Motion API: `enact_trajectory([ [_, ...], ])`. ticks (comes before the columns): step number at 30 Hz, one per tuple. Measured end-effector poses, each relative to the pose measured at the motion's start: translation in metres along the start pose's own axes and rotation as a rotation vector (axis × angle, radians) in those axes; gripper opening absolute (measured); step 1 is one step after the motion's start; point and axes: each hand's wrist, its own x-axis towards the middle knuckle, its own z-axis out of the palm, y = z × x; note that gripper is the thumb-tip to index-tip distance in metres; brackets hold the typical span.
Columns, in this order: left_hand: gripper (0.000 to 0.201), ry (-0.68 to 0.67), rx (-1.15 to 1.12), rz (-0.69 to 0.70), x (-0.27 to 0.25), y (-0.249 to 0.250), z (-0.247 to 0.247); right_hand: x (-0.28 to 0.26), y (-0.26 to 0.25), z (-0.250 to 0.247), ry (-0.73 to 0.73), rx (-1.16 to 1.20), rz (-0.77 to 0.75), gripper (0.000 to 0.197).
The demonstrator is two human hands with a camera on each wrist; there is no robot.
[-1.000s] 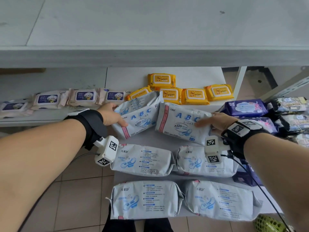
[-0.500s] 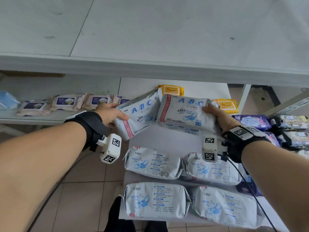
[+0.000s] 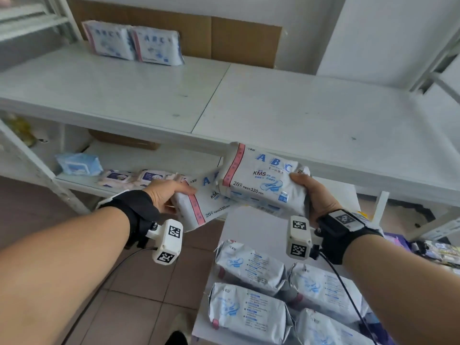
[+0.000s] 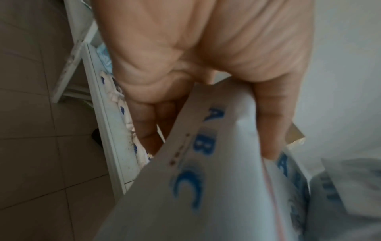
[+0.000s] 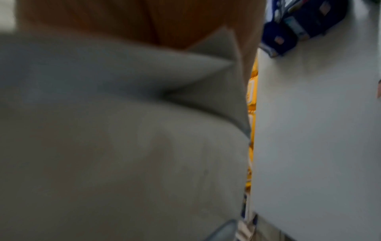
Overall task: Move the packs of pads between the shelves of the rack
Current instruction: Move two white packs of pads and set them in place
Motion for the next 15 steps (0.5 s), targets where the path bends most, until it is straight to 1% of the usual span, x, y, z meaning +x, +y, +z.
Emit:
enact_trajectory([
  [2, 0.035, 0.013, -0.047, 0.02, -0.02, 0.005, -0.013, -0.002, -0.003, 0.023, -0.04, -0.008, 0.002, 0.048],
  [4, 0.02, 0.016, -0.121, 0.031, -0.039, 0.01, -0.026, -0.003, -0.007, 0.043, -0.081, -0.005, -0.009, 0.051],
  [6, 0.013, 0.043, -0.22, 0.052, -0.054, 0.015, -0.042, -0.003, -0.01, 0.063, -0.131, 0.001, -0.021, 0.053],
  [8, 0.017, 0.07, -0.319, 0.068, -0.065, 0.022, -0.058, -0.004, -0.011, 0.085, -0.18, -0.009, -0.034, 0.054],
  [11, 0.035, 0.066, -0.439, 0.092, -0.074, 0.033, -0.076, -0.004, -0.01, 0.118, -0.233, 0.001, -0.059, 0.051],
  [13, 0.046, 0.051, -0.5, 0.118, -0.075, 0.041, -0.086, -0.004, -0.009, 0.138, -0.263, 0.023, -0.07, 0.044],
  [15, 0.053, 0.05, -0.534, 0.136, -0.071, 0.047, -0.098, -0.002, -0.009, 0.157, -0.282, 0.035, -0.081, 0.035],
])
